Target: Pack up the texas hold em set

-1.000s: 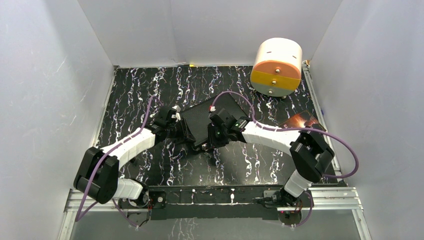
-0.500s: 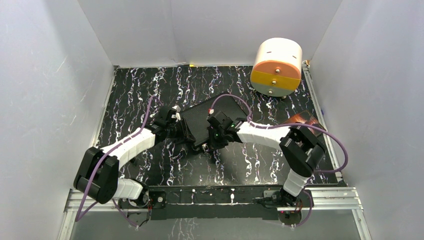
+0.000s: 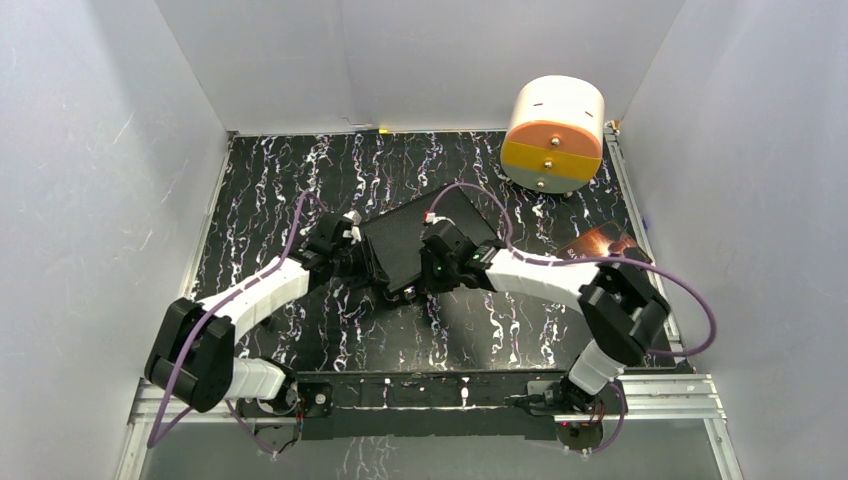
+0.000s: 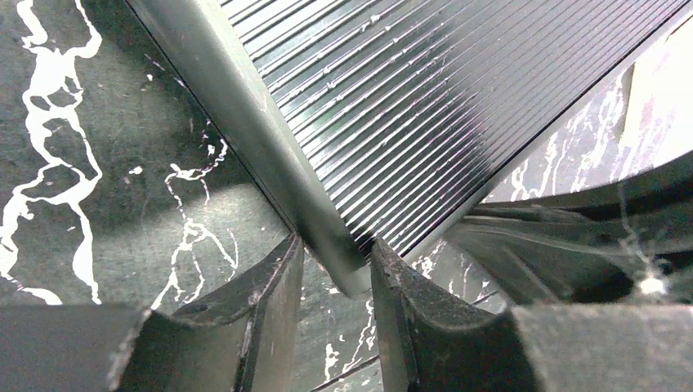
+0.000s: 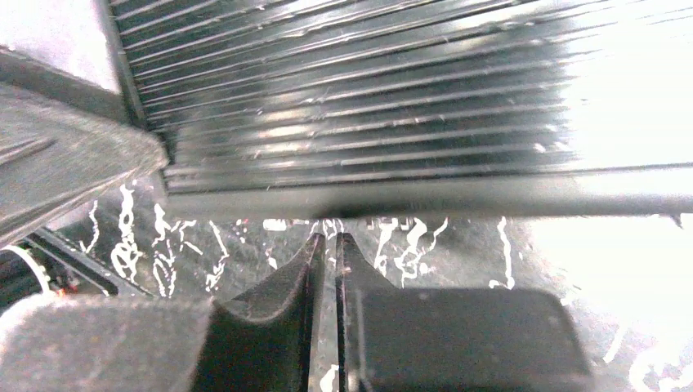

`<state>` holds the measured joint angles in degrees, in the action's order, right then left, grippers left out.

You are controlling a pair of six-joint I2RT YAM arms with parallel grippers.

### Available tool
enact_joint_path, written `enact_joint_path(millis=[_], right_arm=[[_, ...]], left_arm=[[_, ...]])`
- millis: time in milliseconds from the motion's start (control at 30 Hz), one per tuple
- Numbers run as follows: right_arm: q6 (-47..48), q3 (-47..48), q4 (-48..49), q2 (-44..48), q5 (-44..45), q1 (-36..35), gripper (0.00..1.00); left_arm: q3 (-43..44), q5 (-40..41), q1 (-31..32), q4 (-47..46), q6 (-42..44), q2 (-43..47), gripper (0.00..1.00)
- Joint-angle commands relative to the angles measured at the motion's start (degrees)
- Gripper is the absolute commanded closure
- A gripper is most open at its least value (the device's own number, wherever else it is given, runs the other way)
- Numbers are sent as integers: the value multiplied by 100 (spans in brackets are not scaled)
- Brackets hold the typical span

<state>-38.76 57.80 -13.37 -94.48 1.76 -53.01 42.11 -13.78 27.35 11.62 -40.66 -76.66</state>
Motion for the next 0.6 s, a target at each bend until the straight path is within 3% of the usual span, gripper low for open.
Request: enact_joint_path(millis=[0, 233, 333, 467, 567], right_arm=[[2, -181, 20, 947, 656, -23, 80], [-3, -185, -1496, 2149, 2212, -7, 60], [64, 19, -2199, 2669, 2876, -7, 44], [280, 503, -3068, 3397, 3825, -7, 22], [470, 1010, -3432, 3834, 4457, -3, 13]], left_arm=[[-18, 951, 68, 816, 574, 197, 67], [657, 2042, 67, 1486, 757, 1343, 23], [925, 2656, 70, 1786, 1083, 2017, 3], [1503, 3377, 68, 2213, 1599, 2797, 2], [2164, 3891, 65, 2545, 2046, 3172, 1]])
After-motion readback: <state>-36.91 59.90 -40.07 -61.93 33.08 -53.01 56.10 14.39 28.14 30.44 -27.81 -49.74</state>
